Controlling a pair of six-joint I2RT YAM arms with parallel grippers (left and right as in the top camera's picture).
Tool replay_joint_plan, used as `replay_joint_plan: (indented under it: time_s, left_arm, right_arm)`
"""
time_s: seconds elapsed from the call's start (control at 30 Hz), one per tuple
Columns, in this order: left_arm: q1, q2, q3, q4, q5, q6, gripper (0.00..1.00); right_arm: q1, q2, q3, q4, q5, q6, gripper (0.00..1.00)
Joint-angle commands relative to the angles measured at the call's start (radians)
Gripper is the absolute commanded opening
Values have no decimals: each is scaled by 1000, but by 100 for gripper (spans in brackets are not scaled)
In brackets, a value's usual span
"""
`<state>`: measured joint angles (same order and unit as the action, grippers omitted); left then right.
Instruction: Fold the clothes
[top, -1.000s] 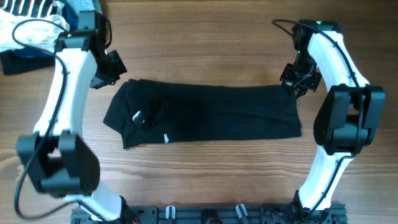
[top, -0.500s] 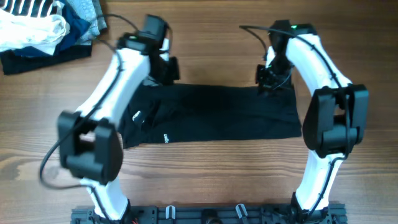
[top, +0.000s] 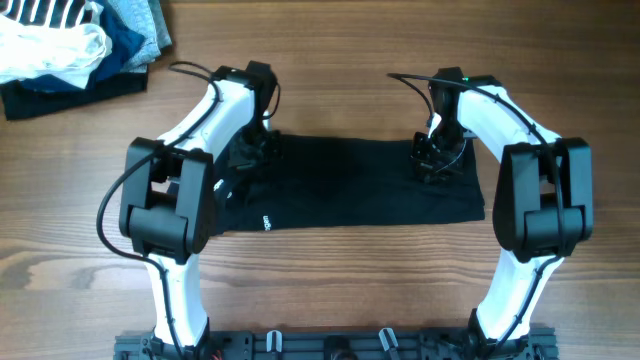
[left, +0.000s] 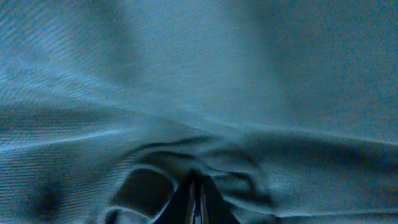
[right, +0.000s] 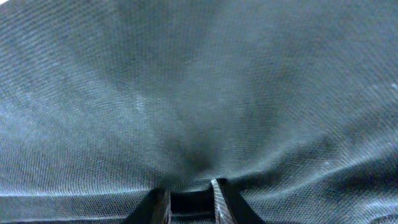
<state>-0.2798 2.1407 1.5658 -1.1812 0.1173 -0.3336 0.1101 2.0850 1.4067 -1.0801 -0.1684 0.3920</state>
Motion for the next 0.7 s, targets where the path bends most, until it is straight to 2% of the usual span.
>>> replay_joint_plan:
  time_s: [0.0, 0.23, 0.4, 0.67]
  left_arm:
    - [72, 6, -53, -23, -78, 13, 5]
    - [158, 6, -61, -16, -78, 12, 11]
    - [198, 6, -61, 47, -78, 12, 17]
    - [211, 7, -61, 364, 0, 12, 20]
  right_arm:
    - [-37, 28, -68, 37, 76, 80, 23]
    - [-86, 28, -68, 55, 76, 81, 23]
    - [-91, 28, -68, 127, 76, 82, 22]
    - [-91, 28, -68, 344, 45, 108, 18]
